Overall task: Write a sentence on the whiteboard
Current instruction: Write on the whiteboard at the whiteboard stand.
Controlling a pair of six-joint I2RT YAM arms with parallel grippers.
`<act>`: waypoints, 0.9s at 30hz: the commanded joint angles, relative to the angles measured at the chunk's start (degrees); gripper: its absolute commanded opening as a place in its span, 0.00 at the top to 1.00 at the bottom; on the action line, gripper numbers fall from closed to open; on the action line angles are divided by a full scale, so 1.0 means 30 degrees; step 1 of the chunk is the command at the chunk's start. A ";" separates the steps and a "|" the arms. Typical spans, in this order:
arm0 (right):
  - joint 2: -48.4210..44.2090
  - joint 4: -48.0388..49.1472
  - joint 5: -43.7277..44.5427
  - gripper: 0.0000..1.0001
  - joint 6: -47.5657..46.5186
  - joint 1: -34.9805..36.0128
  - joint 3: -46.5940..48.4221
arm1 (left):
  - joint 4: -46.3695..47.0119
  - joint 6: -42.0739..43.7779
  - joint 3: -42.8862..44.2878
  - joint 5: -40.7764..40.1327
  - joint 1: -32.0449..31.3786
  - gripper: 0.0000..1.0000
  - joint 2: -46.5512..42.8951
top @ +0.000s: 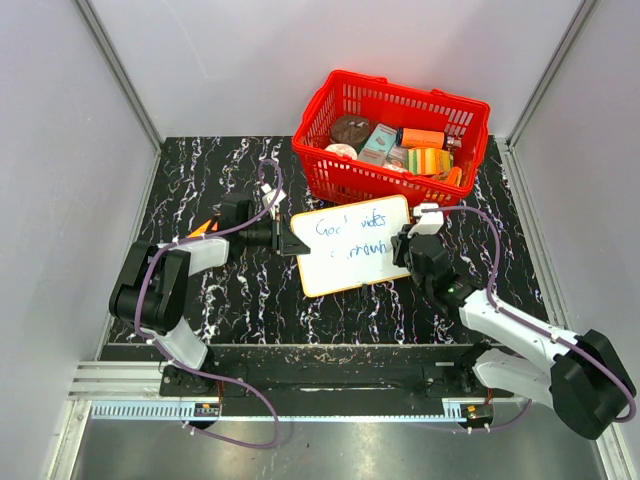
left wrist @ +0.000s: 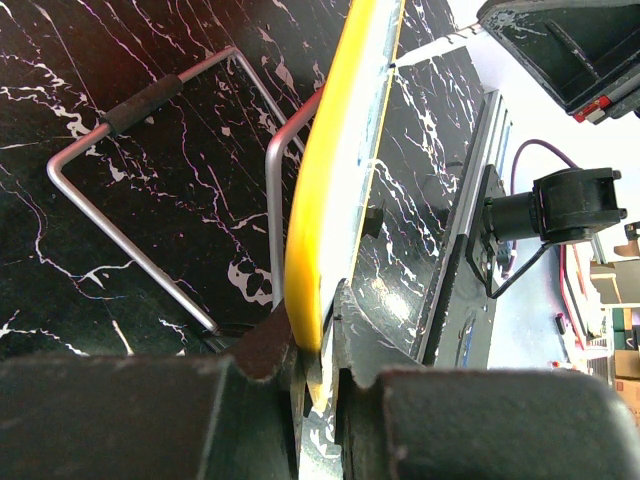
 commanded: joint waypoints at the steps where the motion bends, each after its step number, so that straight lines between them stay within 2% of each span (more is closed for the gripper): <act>1: -0.0816 -0.0342 -0.0260 1.00 0.0232 -0.0136 -0.0048 | -0.0915 0.2328 -0.0174 -0.3008 -0.0506 1.00 0.0757; 8: -0.2430 -0.0226 0.0091 1.00 0.0319 -0.0166 0.0187 | -0.0886 0.2328 -0.0203 -0.3007 -0.0506 1.00 0.0757; 16: -0.1230 0.0331 0.1058 1.00 0.0554 -0.0458 0.0480 | -0.0886 0.2328 -0.0174 -0.2978 -0.0506 1.00 0.0757; 27: -0.0850 0.0859 0.0971 1.00 0.0671 -0.0986 0.0596 | -0.0915 0.2328 -0.0174 -0.2978 -0.0506 1.00 0.0787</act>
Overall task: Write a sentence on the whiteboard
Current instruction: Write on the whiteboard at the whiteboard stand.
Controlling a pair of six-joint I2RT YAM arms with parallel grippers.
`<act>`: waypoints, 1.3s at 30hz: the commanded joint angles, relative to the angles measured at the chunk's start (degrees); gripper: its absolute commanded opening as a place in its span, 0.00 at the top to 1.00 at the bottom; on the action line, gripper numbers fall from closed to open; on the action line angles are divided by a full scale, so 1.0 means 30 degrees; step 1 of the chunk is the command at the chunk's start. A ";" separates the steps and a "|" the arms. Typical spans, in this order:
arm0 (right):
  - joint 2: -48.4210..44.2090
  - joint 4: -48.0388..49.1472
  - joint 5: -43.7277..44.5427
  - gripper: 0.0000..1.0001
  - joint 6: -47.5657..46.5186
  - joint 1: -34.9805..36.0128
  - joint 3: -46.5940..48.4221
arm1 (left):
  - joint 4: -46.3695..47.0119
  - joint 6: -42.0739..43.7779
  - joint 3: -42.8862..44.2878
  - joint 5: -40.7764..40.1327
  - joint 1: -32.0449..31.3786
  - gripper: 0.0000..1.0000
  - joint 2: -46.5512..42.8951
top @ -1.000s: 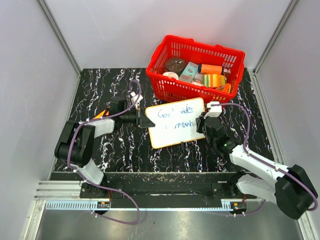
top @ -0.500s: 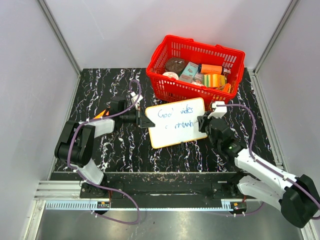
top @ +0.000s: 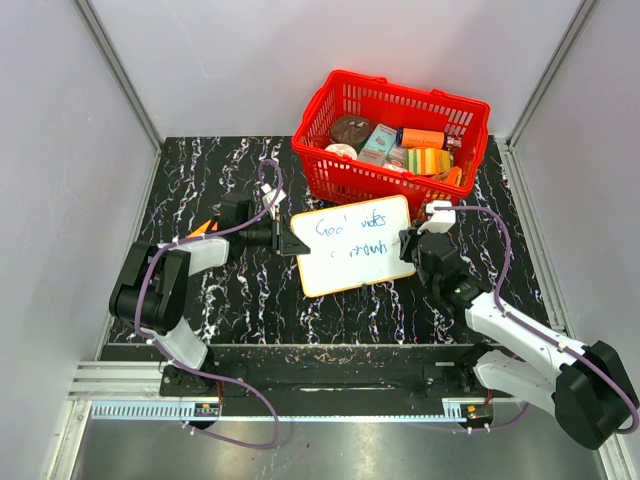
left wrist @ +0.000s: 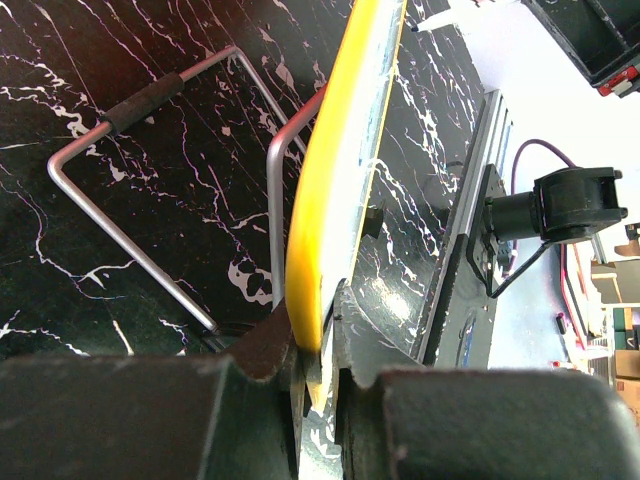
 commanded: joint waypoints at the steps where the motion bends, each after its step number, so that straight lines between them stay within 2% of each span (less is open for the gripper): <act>1: 0.0455 0.1041 0.0585 1.00 0.0314 -0.0265 0.0655 | -0.0923 0.2306 -0.0174 -0.2949 -0.0498 1.00 0.0787; 21: 0.1892 0.1833 -0.0791 1.00 0.0812 -0.0734 0.0949 | -0.0923 0.2306 -0.0174 -0.2949 -0.0498 1.00 0.0787; 39: 0.0487 0.0164 -0.1788 1.00 0.1164 -0.0734 -0.0457 | -0.0922 0.2306 -0.0145 -0.2949 -0.0528 1.00 0.0816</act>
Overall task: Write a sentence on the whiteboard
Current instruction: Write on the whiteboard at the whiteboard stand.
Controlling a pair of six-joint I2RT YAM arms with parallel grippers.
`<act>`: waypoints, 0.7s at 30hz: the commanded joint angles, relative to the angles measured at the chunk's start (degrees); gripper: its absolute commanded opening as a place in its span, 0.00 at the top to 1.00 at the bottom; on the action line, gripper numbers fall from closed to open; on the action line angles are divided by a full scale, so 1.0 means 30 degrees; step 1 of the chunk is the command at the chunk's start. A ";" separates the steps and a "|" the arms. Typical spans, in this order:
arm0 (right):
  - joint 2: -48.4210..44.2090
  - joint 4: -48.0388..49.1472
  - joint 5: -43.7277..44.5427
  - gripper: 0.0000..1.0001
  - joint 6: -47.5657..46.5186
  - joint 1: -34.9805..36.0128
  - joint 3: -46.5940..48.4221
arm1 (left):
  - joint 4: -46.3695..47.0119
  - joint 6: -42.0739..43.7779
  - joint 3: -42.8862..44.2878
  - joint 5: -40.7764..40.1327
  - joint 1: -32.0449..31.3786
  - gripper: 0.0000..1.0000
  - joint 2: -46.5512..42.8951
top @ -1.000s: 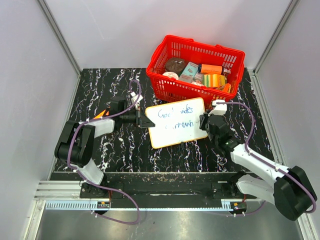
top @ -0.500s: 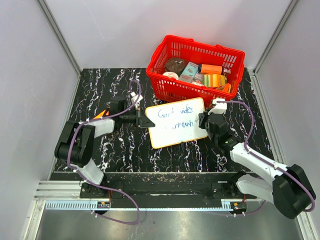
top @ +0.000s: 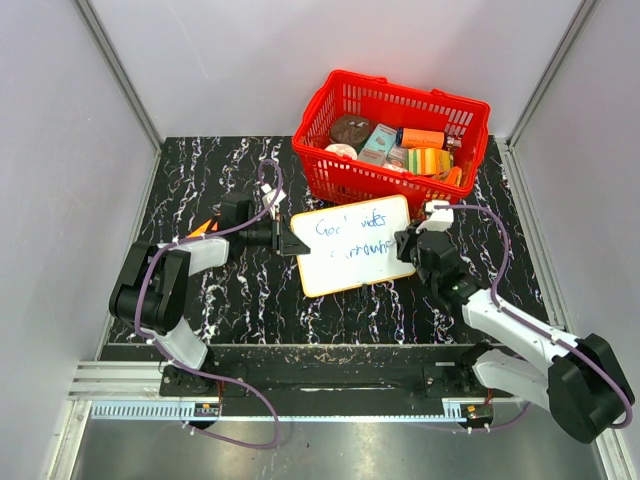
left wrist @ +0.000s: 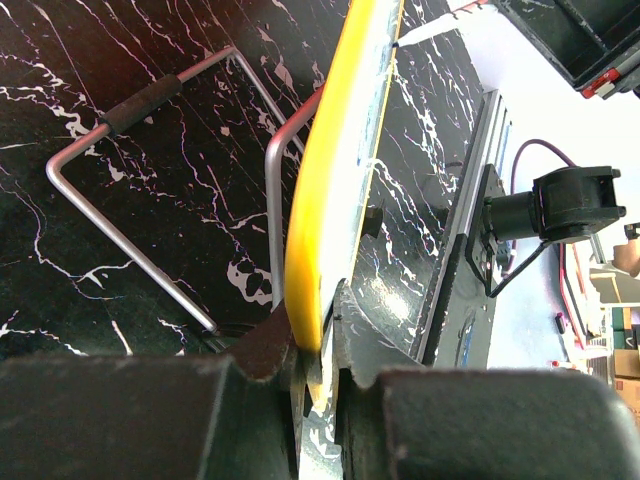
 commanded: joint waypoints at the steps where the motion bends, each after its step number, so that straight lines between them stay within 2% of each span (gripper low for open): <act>1: -0.0665 -0.0755 -0.0280 1.00 0.0217 -0.0114 -0.0552 | -0.0915 0.2321 -0.0145 -0.2986 -0.0528 1.00 0.0816; 21: -0.0783 -0.0844 0.1272 1.00 -0.0105 -0.0114 0.0208 | -0.0886 0.2321 -0.0145 -0.3015 -0.0528 1.00 0.0787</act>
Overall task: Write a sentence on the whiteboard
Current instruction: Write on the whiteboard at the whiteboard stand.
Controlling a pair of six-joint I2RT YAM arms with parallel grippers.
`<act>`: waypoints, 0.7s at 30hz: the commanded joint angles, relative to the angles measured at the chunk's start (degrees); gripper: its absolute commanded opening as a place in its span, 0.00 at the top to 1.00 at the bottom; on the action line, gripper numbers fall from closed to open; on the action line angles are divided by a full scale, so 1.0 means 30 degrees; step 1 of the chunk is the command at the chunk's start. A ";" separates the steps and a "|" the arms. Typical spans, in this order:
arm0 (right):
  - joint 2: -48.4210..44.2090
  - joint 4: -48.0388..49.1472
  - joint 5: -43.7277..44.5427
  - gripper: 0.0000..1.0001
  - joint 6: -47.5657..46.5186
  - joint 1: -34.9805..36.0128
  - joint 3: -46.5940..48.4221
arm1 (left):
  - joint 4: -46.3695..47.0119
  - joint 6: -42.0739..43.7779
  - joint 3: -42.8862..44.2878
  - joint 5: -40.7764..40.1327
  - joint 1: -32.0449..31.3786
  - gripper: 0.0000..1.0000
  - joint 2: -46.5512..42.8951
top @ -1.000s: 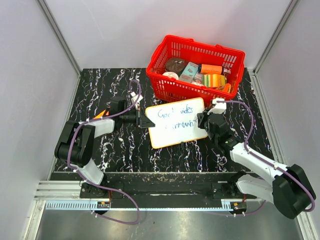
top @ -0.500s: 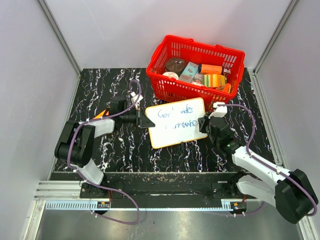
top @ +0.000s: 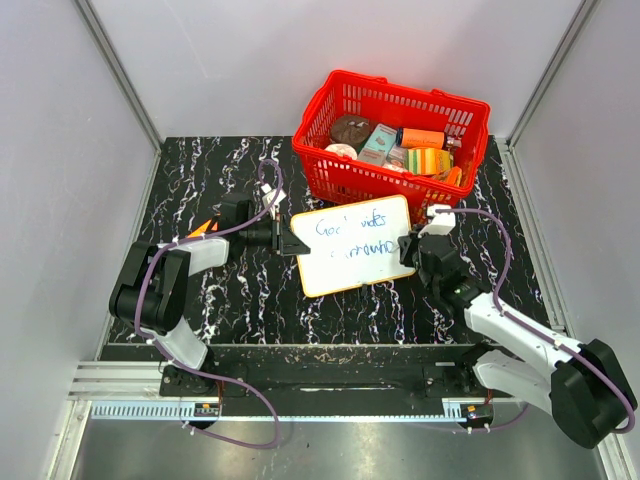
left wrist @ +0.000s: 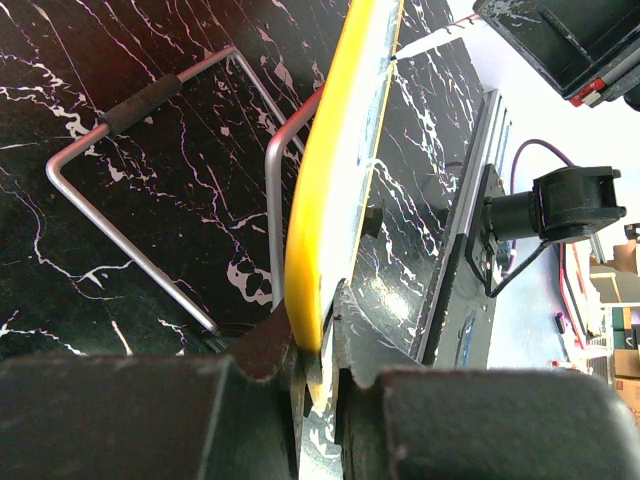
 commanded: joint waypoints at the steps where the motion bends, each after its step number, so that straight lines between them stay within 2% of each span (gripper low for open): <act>1: 0.0033 0.0162 0.1199 1.00 -0.0193 -0.0107 0.0980 | -0.0893 0.2321 -0.0145 -0.3015 -0.0528 1.00 0.0794; 7: 0.0180 0.0396 0.1347 1.00 -0.0369 -0.0107 0.1421 | -0.0923 0.2321 -0.0174 -0.3015 -0.0528 1.00 0.0823; 15: -0.1109 0.0572 0.1374 1.00 -0.0690 -0.0107 0.1597 | -0.0922 0.2321 -0.0174 -0.2986 -0.0528 1.00 0.0794; 21: -0.0407 0.0835 0.1845 1.00 -0.0896 -0.0137 0.2211 | -0.0893 0.2321 -0.0174 -0.2986 -0.0528 1.00 0.0794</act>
